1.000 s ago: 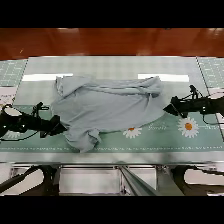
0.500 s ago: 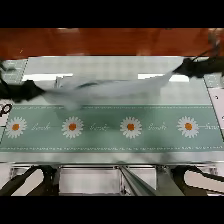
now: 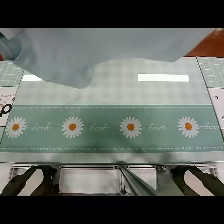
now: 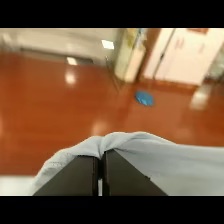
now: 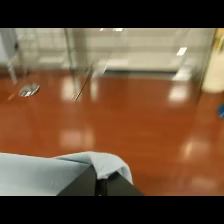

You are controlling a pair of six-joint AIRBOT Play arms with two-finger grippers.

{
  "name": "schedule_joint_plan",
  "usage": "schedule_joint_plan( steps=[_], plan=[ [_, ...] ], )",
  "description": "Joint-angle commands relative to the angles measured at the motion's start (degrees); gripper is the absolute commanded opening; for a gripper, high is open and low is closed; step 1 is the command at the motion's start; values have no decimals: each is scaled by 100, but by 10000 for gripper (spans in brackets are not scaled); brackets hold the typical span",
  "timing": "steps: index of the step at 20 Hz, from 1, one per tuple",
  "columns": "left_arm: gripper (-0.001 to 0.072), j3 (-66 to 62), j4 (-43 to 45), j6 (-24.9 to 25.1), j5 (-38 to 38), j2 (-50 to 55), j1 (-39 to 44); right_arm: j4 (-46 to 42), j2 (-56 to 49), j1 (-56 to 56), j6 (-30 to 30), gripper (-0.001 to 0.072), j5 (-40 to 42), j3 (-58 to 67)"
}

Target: Fold the shirts.

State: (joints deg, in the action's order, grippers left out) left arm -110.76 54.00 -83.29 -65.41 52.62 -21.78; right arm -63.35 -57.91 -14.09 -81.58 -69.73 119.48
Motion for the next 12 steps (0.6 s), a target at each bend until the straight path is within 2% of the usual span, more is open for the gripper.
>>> schedule_joint_plan(
  steps=[1, 4, 6, 9, 11, 12],
  plan=[
    [17, -544, 1060, -168, -155, -669, 2, -901, 960, 2, -195, 24, -280, 227],
    [17, -374, 2105, -402, -142, -1464, 251, -1292, 1563, 2, -205, 24, -551, 87],
    [17, -264, 2726, -407, -264, -1875, 960, -1661, 1893, 4, -284, 24, -723, -68],
    [17, -258, 3670, -1027, -1239, -2118, 1928, -1759, 2212, 2, -380, 24, -796, -428],
    [16, -210, 4216, -1360, -2061, -2059, 2188, -1617, 2223, 2, -444, 24, -1003, -680],
    [16, -76, 4288, -1373, -2271, -2028, 2205, -1475, 2225, 2, -442, 24, -1047, -903]
  ],
)
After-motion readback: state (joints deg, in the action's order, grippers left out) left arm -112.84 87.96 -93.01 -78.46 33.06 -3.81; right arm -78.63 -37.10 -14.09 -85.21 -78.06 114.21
